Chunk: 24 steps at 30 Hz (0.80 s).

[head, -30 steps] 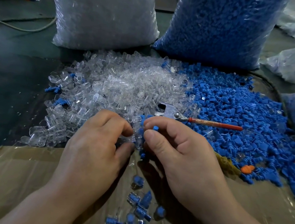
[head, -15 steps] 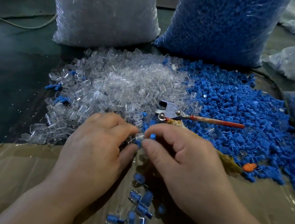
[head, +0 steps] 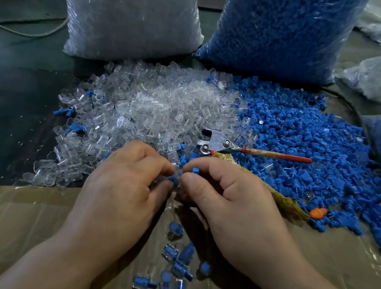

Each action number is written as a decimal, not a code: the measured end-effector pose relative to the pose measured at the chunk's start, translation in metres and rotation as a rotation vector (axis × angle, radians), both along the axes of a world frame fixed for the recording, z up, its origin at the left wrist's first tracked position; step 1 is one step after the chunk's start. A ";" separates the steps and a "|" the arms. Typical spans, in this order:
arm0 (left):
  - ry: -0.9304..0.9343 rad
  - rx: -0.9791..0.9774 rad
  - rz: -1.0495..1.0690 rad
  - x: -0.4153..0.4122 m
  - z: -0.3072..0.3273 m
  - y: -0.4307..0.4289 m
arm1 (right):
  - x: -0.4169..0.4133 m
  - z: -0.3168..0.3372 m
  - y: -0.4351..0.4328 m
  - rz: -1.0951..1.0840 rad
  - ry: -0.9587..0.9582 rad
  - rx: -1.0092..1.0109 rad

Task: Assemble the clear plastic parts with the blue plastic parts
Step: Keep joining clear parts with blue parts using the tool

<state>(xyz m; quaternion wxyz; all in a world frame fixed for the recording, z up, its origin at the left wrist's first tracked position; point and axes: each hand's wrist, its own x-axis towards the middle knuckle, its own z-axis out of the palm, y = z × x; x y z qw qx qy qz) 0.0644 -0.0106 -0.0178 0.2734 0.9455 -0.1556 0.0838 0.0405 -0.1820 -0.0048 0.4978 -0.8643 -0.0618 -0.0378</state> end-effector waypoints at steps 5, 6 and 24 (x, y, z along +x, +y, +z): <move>-0.030 -0.043 0.062 0.000 -0.001 0.000 | 0.002 -0.003 0.000 0.029 0.070 0.167; -0.046 -0.064 0.084 0.000 -0.001 -0.001 | 0.002 -0.003 0.000 0.023 0.088 0.219; 0.410 -0.974 0.047 -0.004 -0.003 0.001 | -0.004 0.009 -0.010 -0.062 -0.044 0.127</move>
